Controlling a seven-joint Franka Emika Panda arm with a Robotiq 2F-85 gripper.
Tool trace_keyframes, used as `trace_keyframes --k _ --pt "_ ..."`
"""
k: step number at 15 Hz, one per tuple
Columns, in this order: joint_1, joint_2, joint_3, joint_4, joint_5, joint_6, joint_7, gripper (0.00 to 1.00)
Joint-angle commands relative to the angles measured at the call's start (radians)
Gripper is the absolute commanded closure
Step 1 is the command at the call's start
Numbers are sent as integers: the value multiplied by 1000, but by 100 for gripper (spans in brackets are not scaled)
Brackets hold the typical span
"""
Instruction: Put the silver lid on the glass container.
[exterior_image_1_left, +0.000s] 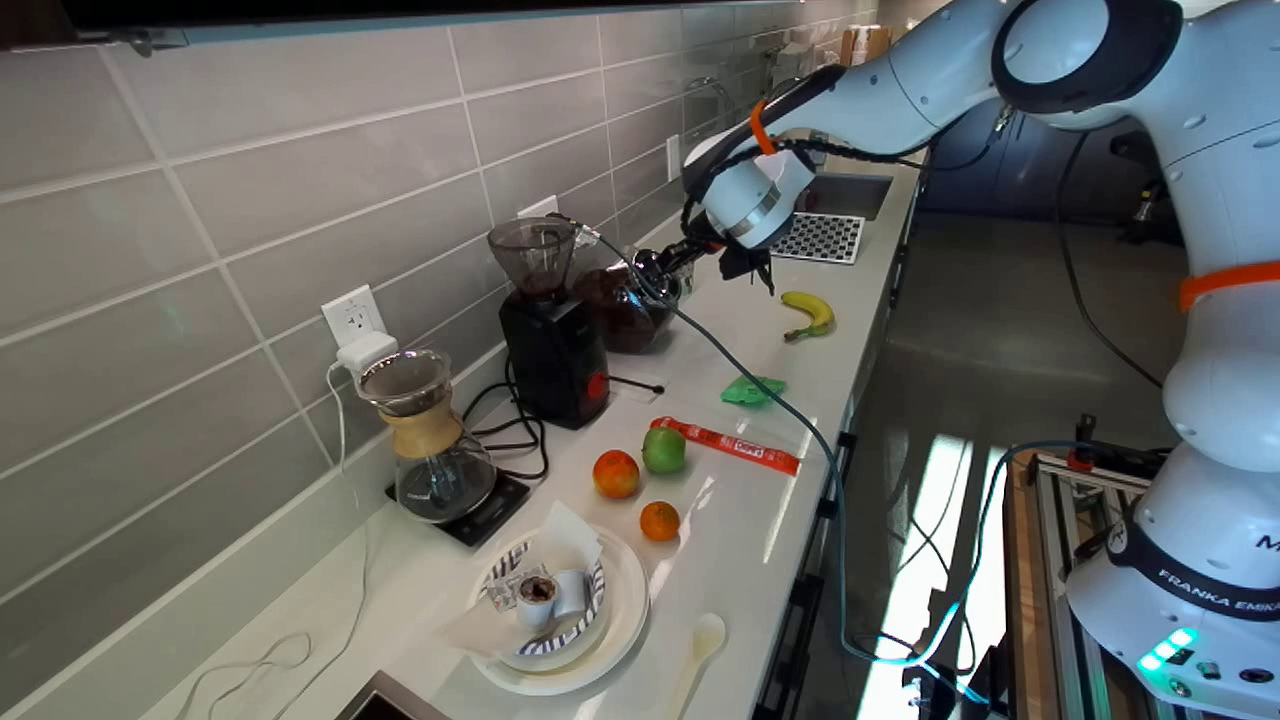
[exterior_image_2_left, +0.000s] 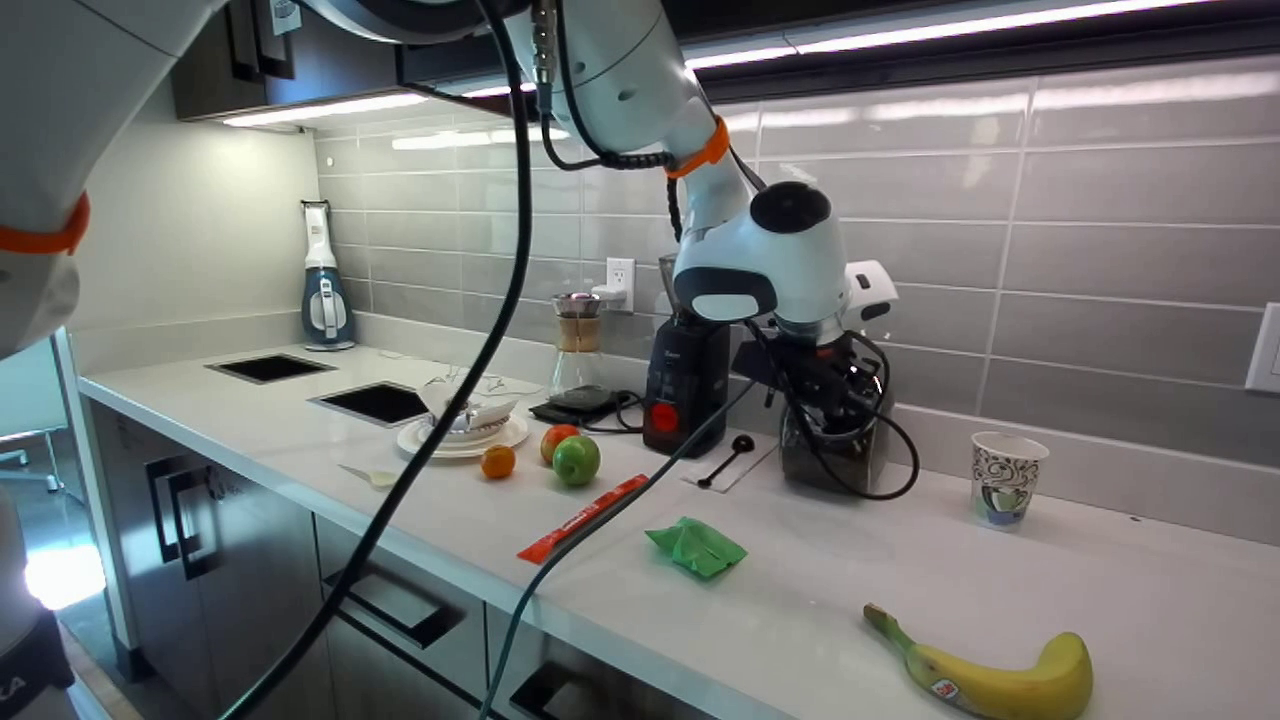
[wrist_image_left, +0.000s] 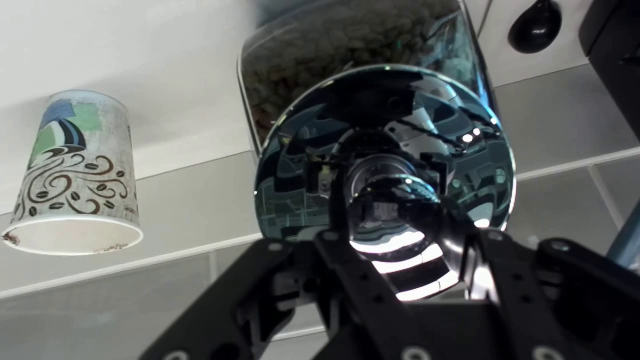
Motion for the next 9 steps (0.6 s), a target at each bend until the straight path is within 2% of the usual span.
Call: trace_keyframes --k 1,2,3,7,9 --pt "27 31 -11 25 -10 25 6 79" --pt "31 32 -14 25 -10 28 7 37" --pt "36 34 -17 25 -11 30 9 27" --pt "59 47 -35 29 -14 28 14 1" --pt "63 51 -38 35 -9 26 12 0"
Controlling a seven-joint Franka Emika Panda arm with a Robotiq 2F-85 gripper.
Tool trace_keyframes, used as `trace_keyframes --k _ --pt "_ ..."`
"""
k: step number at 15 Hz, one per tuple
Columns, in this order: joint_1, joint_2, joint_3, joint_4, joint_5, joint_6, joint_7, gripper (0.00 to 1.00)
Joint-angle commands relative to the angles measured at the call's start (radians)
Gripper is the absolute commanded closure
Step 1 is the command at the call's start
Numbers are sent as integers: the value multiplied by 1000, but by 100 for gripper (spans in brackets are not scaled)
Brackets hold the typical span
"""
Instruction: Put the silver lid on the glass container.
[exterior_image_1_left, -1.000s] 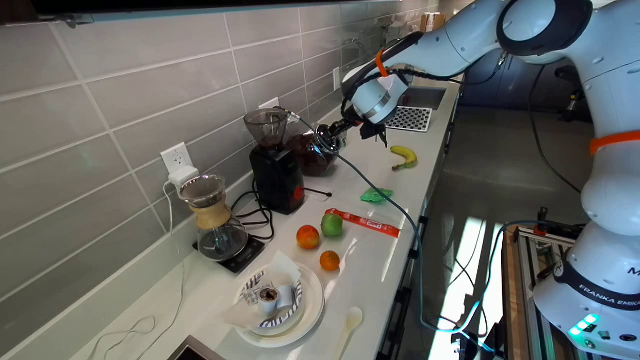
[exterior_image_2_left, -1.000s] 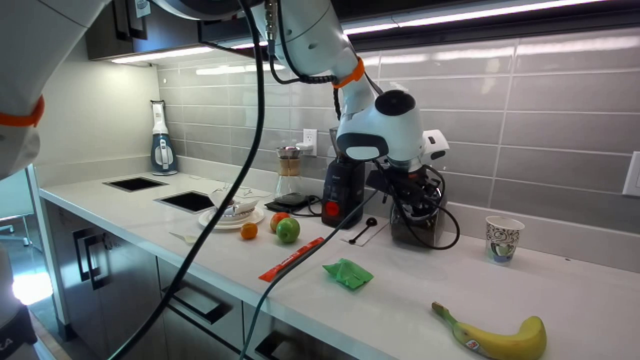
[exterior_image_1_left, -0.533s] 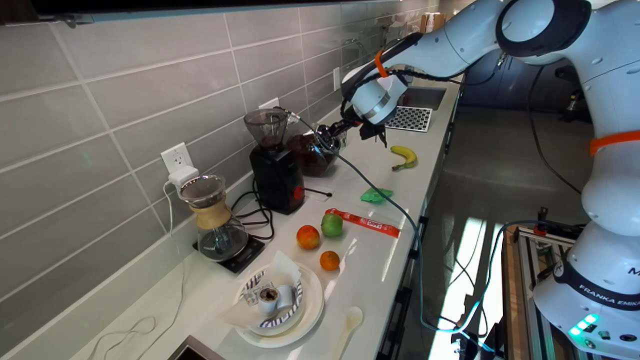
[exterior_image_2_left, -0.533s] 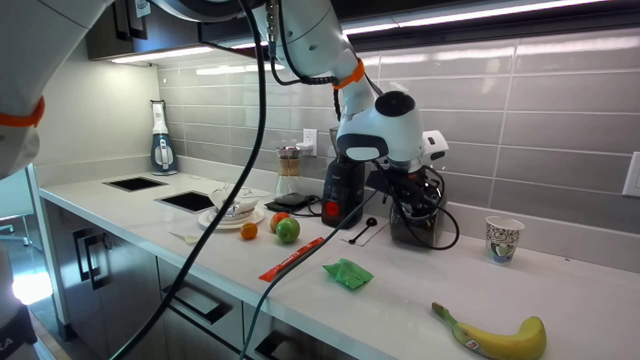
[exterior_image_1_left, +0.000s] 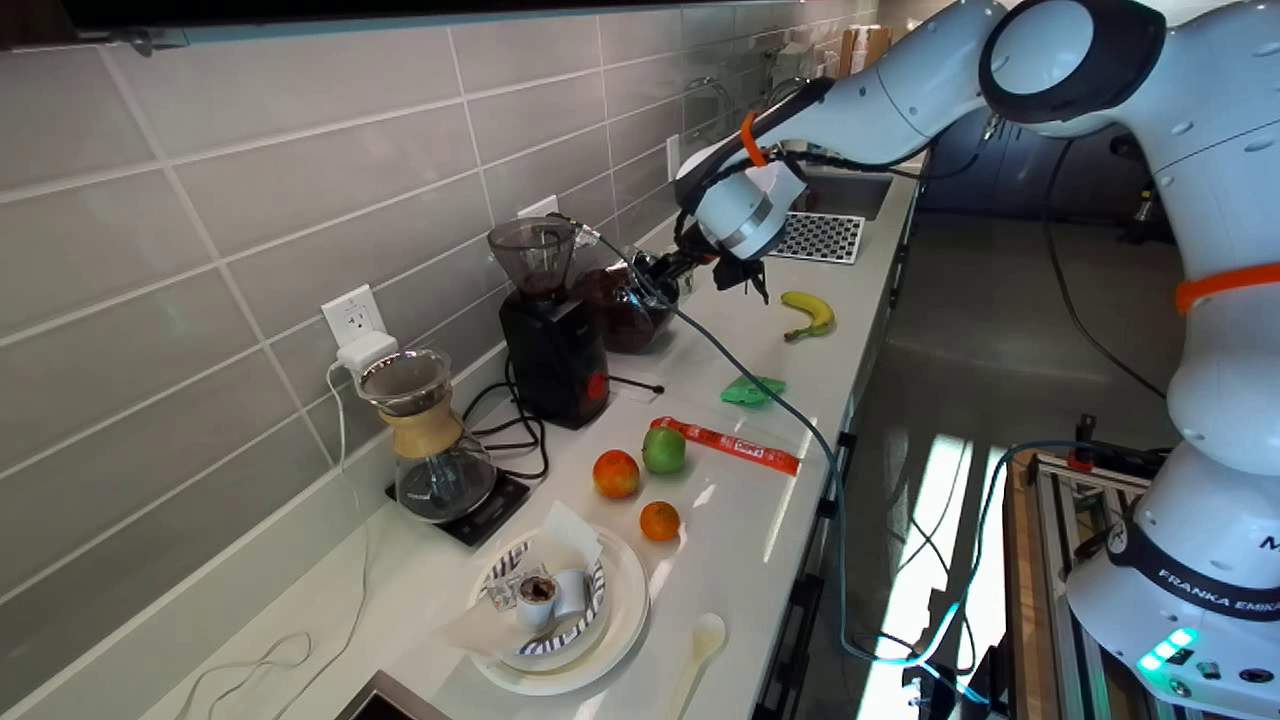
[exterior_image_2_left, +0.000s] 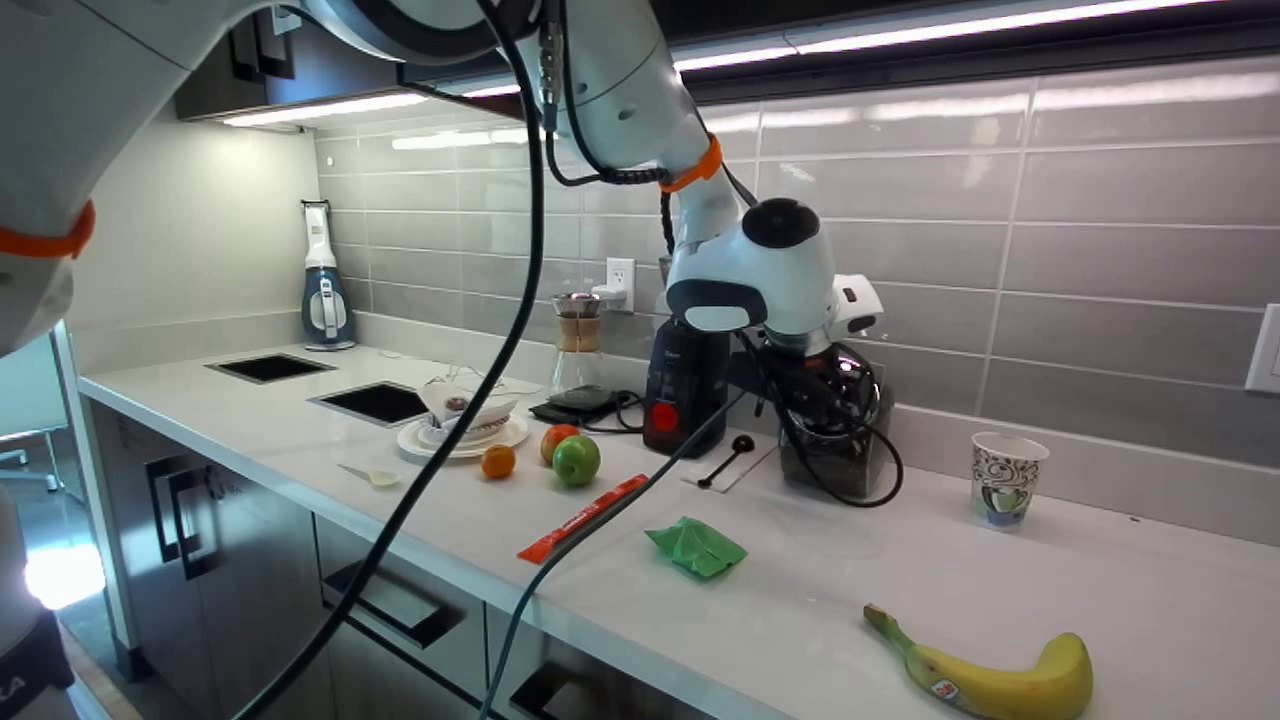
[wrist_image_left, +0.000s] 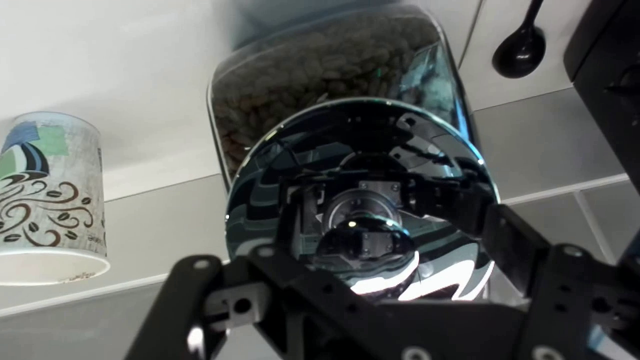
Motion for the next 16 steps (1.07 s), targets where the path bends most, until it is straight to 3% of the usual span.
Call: trace_keyframes --k 1,7,16 --pt "18 22 -13 25 -3 23 9 0" --pt "1 -13 -6 -4 2 16 -4 0" --pt "23 -153 -106 -133 -23 -36 31 0"
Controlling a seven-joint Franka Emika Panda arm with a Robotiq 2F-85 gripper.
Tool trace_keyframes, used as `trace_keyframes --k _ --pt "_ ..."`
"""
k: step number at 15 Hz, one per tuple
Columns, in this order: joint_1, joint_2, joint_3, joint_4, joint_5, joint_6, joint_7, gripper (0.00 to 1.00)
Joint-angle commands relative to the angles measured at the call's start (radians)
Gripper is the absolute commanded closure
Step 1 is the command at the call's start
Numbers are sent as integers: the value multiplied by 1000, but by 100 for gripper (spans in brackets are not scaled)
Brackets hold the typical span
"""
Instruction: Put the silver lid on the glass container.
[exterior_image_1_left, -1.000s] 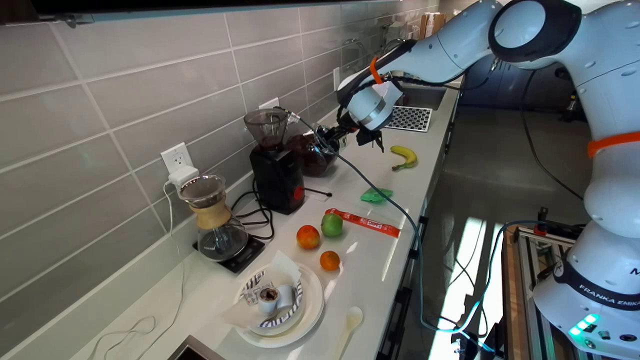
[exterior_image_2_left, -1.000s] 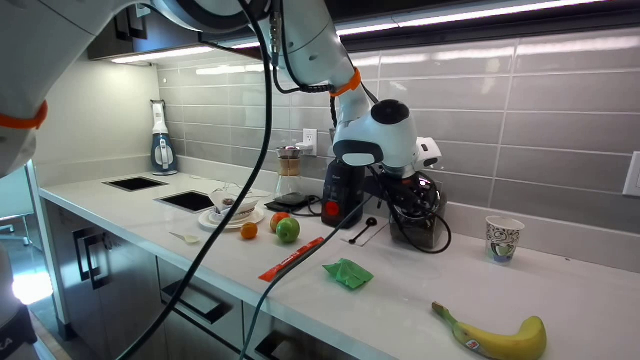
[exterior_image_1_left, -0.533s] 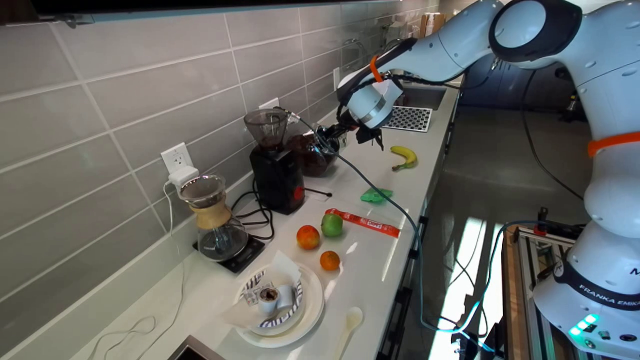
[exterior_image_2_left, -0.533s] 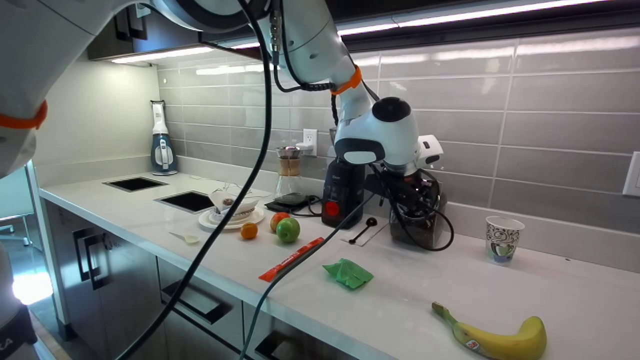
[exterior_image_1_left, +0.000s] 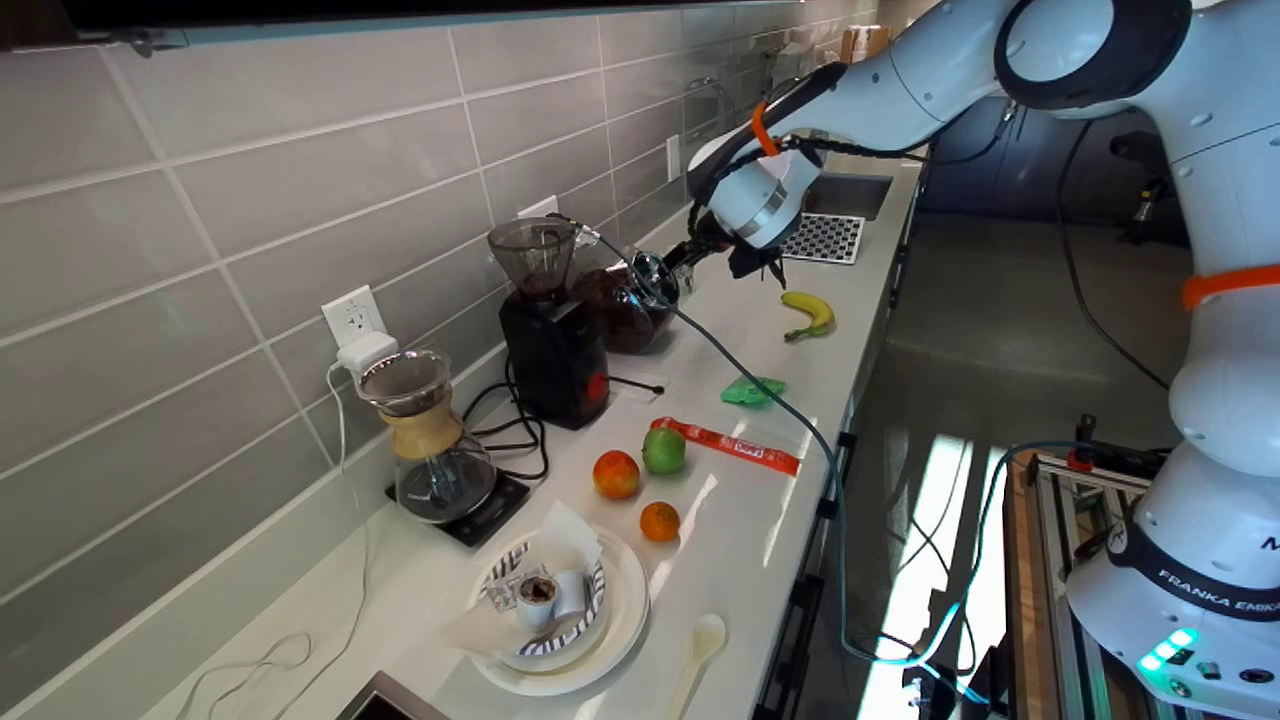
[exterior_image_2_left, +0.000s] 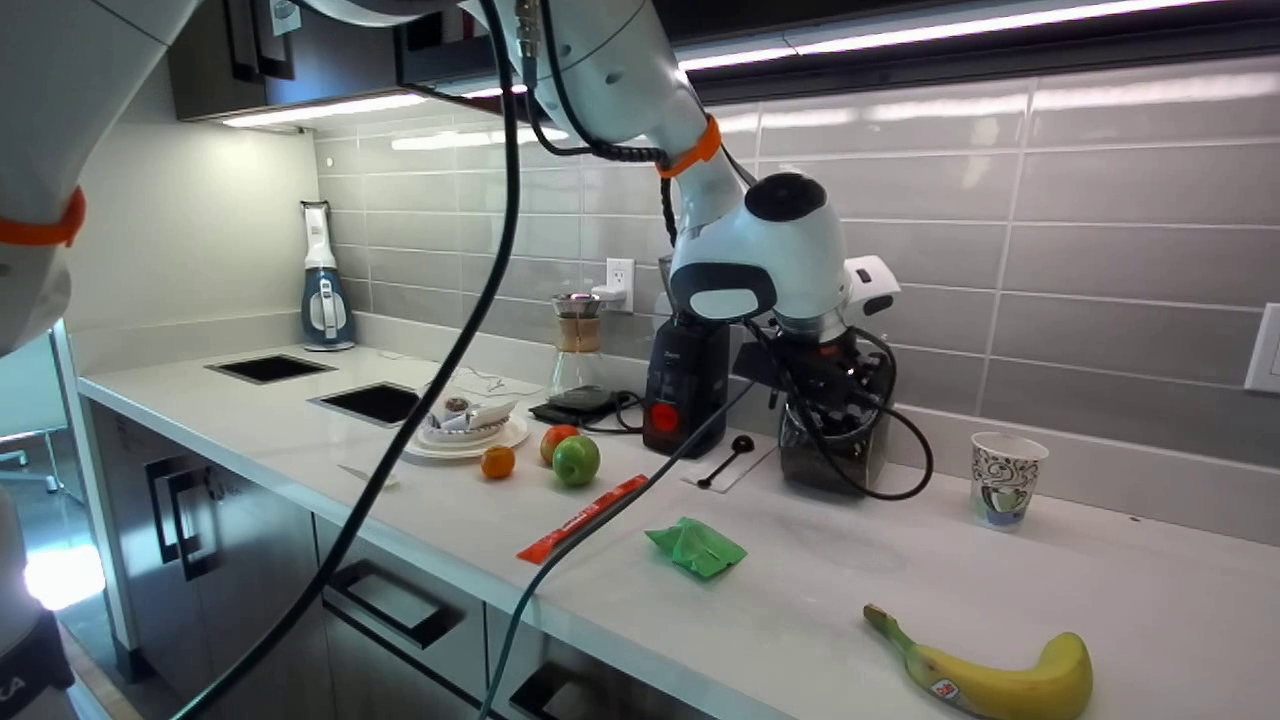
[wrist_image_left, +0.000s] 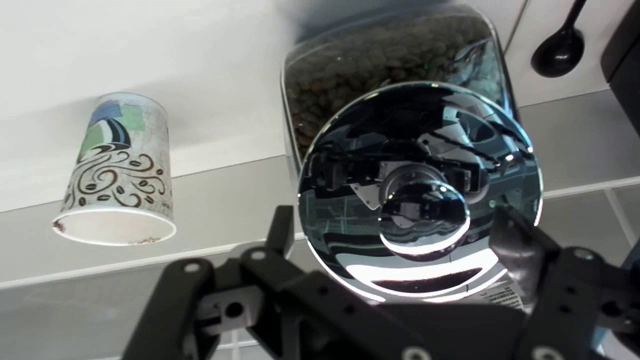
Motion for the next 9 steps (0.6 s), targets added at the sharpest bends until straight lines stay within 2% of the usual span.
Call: trace_keyframes --k 1,6,9 --pt "17 -90 -50 -93 -23 -43 33 0" --pt "35 -169 -109 -152 -61 -136 66 0" --pt "75 -222 -199 -177 -167 -256 173 0"
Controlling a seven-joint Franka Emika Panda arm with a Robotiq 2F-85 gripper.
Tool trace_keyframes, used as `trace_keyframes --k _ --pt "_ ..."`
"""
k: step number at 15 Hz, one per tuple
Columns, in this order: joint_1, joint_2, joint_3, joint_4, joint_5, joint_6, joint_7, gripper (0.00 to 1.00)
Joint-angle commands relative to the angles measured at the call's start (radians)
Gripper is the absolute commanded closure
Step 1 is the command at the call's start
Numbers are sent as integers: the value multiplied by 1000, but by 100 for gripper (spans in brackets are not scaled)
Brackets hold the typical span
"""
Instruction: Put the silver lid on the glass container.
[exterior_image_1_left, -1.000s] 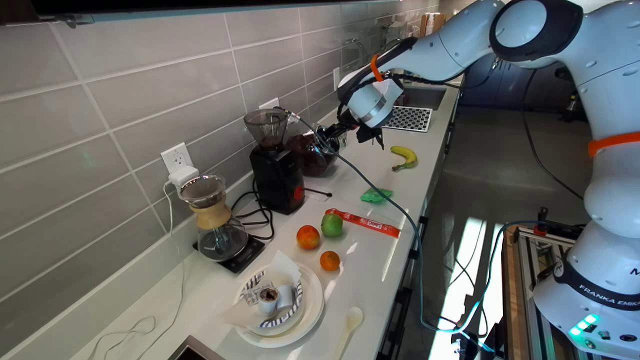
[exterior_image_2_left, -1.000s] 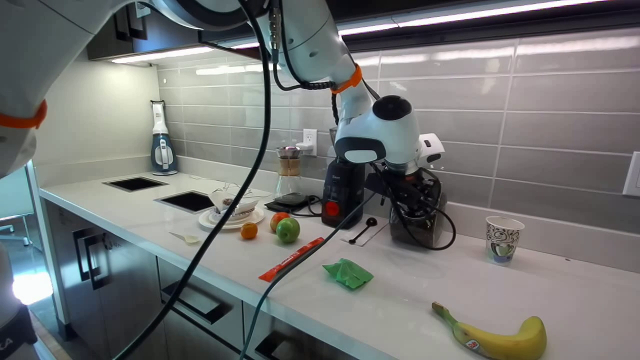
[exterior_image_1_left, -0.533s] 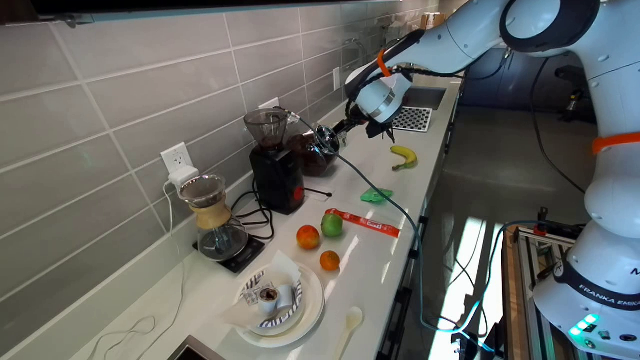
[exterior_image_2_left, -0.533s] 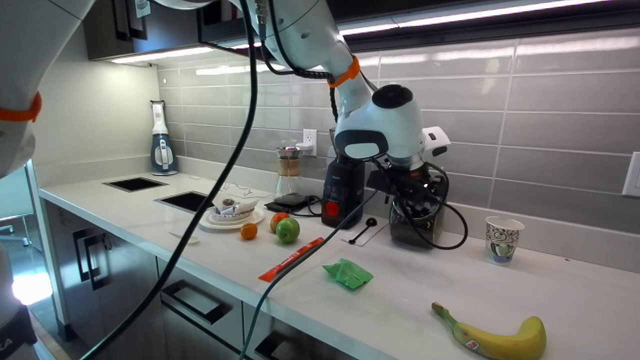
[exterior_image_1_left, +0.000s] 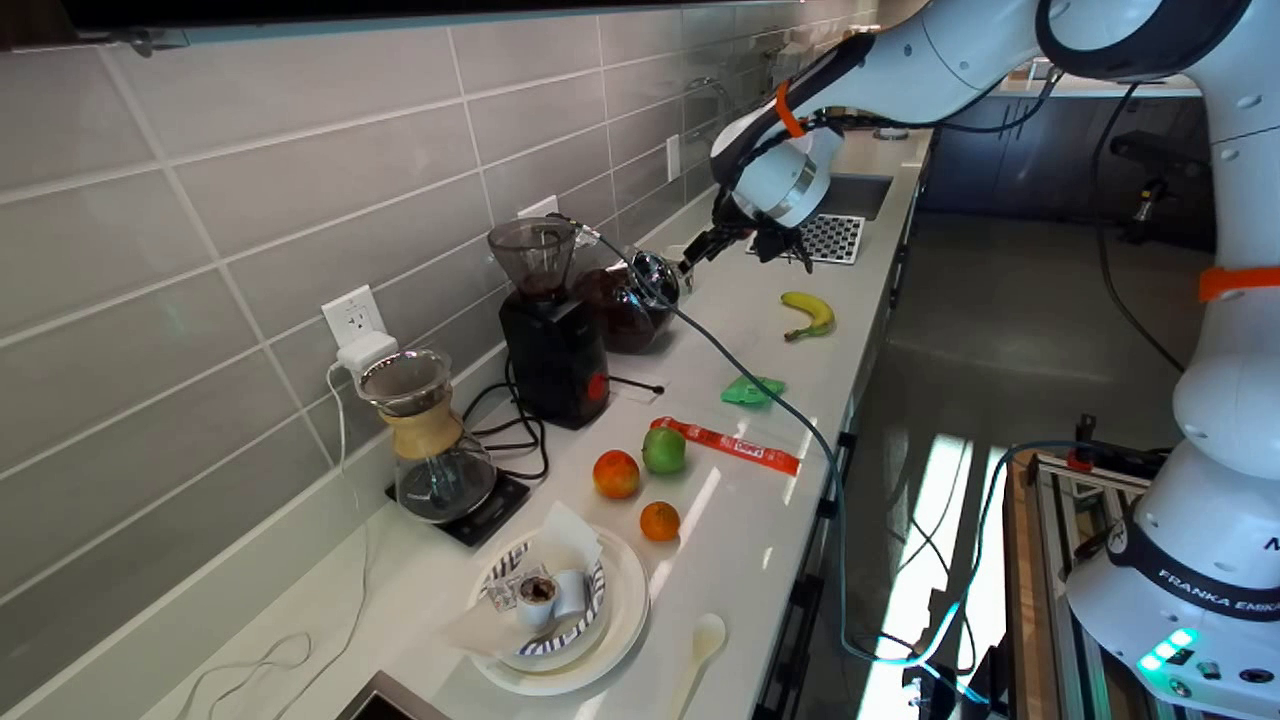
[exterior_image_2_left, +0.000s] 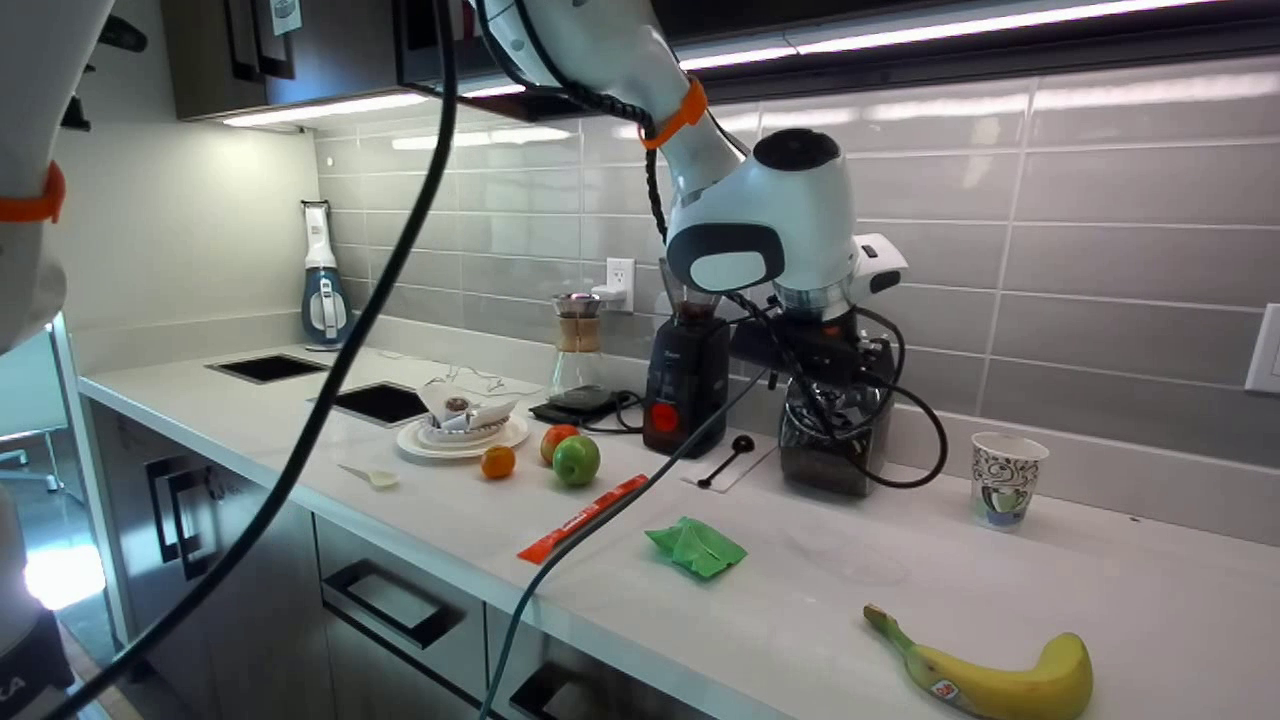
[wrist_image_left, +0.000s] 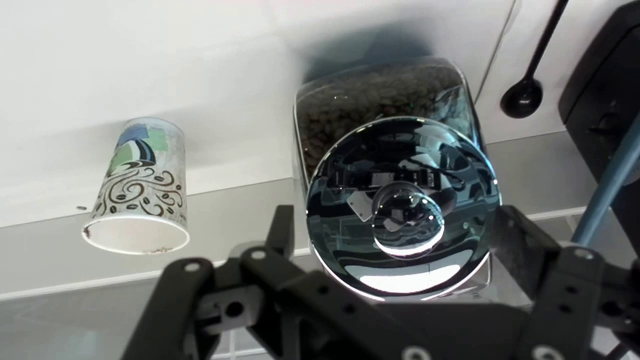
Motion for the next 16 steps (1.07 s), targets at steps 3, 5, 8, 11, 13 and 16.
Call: trace_keyframes --k 3,5,8,11,13,16 --pt "107 -114 -196 -50 -203 -215 228 0" --pt "140 -135 -249 -40 -265 -286 293 0" --pt "187 -168 -313 -34 -340 -388 363 0" --pt "234 -189 -368 -32 -409 -444 422 0" --pt "258 -199 -398 -30 -462 -471 466 0" --pt "284 -210 -431 -30 -541 -507 522 0"
